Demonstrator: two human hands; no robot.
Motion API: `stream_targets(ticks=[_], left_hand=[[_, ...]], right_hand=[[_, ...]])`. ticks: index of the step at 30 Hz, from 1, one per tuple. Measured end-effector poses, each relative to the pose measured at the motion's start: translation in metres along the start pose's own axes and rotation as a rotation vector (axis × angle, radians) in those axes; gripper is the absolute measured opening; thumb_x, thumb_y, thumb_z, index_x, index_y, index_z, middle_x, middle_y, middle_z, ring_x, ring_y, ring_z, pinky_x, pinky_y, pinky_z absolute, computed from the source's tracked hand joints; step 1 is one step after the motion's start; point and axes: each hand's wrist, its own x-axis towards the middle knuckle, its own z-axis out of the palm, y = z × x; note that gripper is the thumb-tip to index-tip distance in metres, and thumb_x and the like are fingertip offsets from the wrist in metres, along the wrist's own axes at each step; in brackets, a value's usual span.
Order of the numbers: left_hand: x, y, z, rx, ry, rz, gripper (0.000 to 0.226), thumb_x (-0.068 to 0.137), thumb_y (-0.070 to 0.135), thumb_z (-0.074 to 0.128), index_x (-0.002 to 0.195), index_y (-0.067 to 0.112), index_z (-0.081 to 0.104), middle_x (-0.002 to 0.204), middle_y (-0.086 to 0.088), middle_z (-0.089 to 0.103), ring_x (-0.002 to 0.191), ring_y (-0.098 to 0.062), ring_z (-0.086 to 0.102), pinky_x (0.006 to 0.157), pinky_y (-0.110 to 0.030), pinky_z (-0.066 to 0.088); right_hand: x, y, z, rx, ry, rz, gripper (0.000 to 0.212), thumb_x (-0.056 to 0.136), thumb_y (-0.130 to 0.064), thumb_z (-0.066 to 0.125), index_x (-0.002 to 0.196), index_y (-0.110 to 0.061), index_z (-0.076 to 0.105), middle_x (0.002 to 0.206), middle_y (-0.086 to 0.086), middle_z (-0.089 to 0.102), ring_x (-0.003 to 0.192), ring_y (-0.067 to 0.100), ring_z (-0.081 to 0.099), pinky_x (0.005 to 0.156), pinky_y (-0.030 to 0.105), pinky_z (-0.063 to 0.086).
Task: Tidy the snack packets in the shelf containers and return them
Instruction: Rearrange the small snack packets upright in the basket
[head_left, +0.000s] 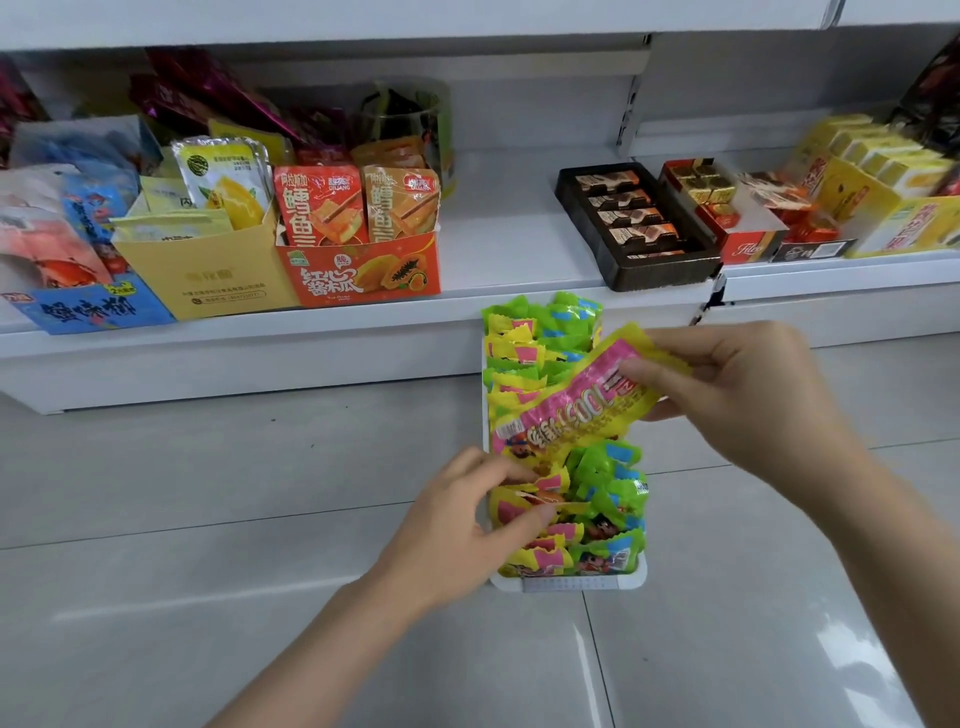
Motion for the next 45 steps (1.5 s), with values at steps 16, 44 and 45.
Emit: stream_targets(ticks=[16, 44, 45], left_hand=[[-0.008, -0.006, 0.003, -0.053, 0.099, 0.069, 0.030, 0.086, 0.048, 0.065, 0.108, 0.029, 0.073, 0.109, 0.010, 0.053, 0.112, -0.006, 0.057, 0.092, -0.013, 0.041], [0.000, -0.007, -0.005, -0.160, -0.030, -0.038, 0.048, 0.087, 0.054, 0.067, 0.126, 0.041, 0.045, 0.132, 0.025, 0.055, 0.129, 0.003, 0.047, 0.108, -0.026, 0.038], [0.000, -0.007, -0.005, -0.169, -0.035, -0.066, 0.053, 0.085, 0.057, 0.066, 0.130, 0.041, 0.043, 0.134, 0.024, 0.054, 0.130, 0.001, 0.047, 0.109, -0.027, 0.039]], right_hand=[[0.022, -0.001, 0.062, -0.522, -0.385, -0.028, 0.032, 0.082, -0.032, 0.080, 0.112, -0.021, 0.076, 0.099, 0.004, 0.072, 0.085, 0.012, 0.062, 0.083, 0.029, 0.049], [0.009, 0.021, 0.060, -0.594, -0.264, 0.169, 0.035, 0.075, -0.055, 0.078, 0.095, -0.026, 0.078, 0.100, 0.000, 0.056, 0.094, 0.017, 0.056, 0.076, 0.026, 0.043], [0.007, 0.022, 0.064, -0.599, -0.261, 0.174, 0.037, 0.075, -0.055, 0.078, 0.097, -0.025, 0.078, 0.102, 0.001, 0.058, 0.098, 0.018, 0.056, 0.079, 0.028, 0.045]])
